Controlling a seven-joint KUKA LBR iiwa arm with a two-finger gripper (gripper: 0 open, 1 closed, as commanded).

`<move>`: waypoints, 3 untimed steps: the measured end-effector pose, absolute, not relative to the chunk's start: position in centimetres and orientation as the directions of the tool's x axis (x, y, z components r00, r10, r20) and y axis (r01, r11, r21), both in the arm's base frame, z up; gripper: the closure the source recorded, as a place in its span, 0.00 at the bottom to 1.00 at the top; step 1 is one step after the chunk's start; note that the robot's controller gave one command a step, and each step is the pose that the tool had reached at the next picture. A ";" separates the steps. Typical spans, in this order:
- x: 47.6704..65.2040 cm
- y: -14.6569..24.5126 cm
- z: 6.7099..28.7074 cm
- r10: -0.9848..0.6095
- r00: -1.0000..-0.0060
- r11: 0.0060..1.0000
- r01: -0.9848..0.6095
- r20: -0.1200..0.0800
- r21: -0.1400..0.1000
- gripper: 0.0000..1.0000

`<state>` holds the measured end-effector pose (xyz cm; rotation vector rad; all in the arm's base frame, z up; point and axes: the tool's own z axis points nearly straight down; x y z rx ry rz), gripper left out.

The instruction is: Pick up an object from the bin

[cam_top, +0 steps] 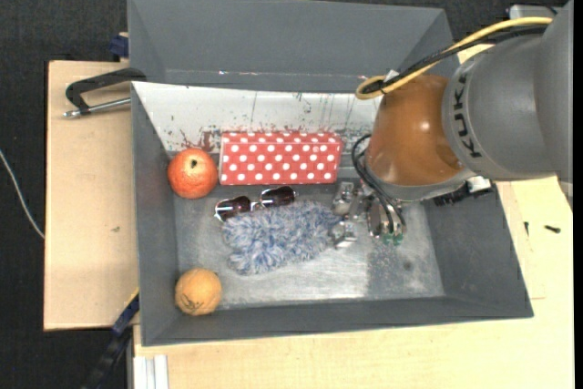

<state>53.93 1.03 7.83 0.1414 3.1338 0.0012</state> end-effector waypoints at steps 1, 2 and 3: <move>53.8 1.1 9.3 0.090 -0.996 0.996 0.090 0.002 0.001 1.00; 53.9 1.1 10.9 0.090 -0.996 0.996 0.090 -0.004 0.002 1.00; 53.9 1.1 12.0 0.089 -0.996 0.996 0.089 -0.003 0.002 1.00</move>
Offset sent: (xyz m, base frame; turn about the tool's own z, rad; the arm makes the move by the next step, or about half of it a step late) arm 0.0001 -0.0001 0.0348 0.0000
